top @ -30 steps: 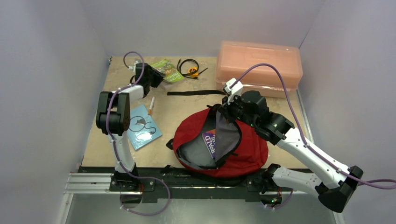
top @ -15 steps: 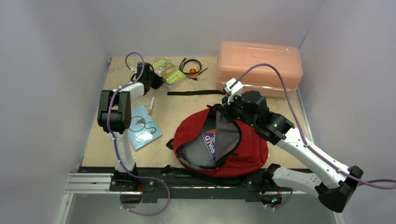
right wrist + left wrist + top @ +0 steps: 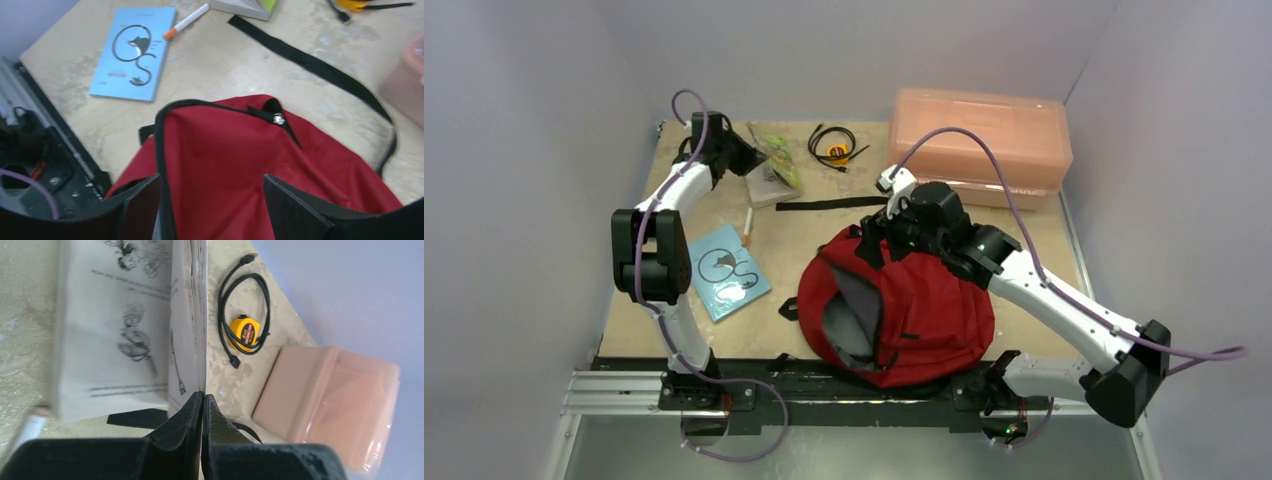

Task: Pack the student bag
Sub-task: Pick up the book from the center of the board.

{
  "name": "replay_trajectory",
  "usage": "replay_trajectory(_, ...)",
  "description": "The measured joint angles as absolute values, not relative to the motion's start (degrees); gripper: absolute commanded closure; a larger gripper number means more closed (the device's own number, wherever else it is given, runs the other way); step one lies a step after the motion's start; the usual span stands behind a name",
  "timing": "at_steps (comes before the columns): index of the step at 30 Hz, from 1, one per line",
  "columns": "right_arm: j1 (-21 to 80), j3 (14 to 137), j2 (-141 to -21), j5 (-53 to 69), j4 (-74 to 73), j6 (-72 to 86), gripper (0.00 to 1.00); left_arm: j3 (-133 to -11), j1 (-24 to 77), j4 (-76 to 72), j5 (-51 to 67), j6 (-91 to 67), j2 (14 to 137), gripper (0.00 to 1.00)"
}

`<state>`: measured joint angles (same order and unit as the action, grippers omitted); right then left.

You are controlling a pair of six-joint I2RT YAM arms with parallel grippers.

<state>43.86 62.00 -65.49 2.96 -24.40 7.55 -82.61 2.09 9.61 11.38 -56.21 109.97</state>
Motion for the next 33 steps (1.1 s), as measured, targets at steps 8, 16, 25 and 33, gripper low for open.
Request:
replay_trajectory(8,43.92,72.53,-73.95,9.58,-22.94,20.71,0.01,-83.72,-1.72,13.43,19.07,-54.81,107.63,1.00)
replay_trajectory(16,43.62,94.04,-94.04,7.44,-15.51,36.27,0.01,-83.77,-3.97,16.86,24.73,-54.37,106.32,1.00)
replay_trajectory(25,41.67,103.61,-122.34,7.60,-8.29,54.24,0.01,-83.77,-6.85,18.52,30.00,-54.46,101.86,1.00)
replay_trajectory(33,39.88,102.19,-125.47,7.66,-1.37,64.40,0.01,-81.62,-8.75,17.85,32.86,-55.11,100.27,1.00)
